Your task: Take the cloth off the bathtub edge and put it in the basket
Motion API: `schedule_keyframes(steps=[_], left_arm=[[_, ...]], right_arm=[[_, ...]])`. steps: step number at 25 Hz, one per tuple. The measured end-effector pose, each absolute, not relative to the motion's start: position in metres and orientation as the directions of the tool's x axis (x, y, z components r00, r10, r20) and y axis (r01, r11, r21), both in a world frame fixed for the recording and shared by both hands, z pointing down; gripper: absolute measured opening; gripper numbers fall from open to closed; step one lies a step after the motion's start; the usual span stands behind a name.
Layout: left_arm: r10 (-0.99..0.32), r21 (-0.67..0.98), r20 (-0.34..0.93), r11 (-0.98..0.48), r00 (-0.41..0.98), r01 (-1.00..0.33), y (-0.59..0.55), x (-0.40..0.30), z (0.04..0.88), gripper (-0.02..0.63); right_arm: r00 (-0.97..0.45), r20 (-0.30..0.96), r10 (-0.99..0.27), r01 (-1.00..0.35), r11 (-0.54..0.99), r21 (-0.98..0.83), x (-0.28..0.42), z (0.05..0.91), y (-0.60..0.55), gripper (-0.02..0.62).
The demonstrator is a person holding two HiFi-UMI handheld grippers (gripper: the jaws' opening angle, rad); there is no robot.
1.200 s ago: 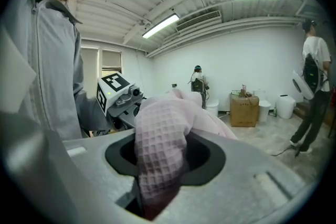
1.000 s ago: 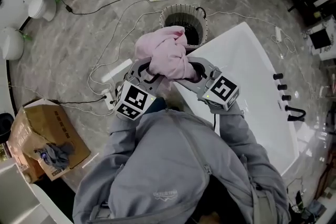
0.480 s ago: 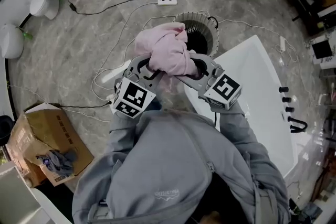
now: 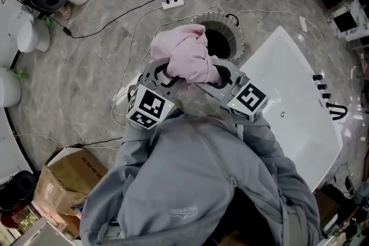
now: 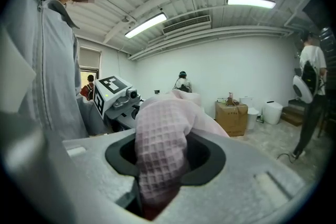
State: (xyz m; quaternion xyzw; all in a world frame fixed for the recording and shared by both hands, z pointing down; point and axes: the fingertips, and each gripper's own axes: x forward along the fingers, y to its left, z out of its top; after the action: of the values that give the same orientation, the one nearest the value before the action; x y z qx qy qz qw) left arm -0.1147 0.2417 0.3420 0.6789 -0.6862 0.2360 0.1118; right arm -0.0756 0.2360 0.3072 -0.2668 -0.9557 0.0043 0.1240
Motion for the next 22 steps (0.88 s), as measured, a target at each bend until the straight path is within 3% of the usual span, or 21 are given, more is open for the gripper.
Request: schedule_keyframes(steps=[11,22], left_arm=[[-0.891,-0.150,0.438,-0.208,0.123,-0.967,0.221,-0.131,0.346,0.153],[-0.874,-0.172,0.438,-0.311,0.210,-0.935,0.165,-0.138,0.349,0.153]], right_arm=[[-0.900,0.293,0.324,0.320,0.945,-0.061,-0.092,0.311,0.221,0.158],[-0.940,0.259,0.221,0.215,0.975,-0.052,-0.099,0.314,0.171,0.158]])
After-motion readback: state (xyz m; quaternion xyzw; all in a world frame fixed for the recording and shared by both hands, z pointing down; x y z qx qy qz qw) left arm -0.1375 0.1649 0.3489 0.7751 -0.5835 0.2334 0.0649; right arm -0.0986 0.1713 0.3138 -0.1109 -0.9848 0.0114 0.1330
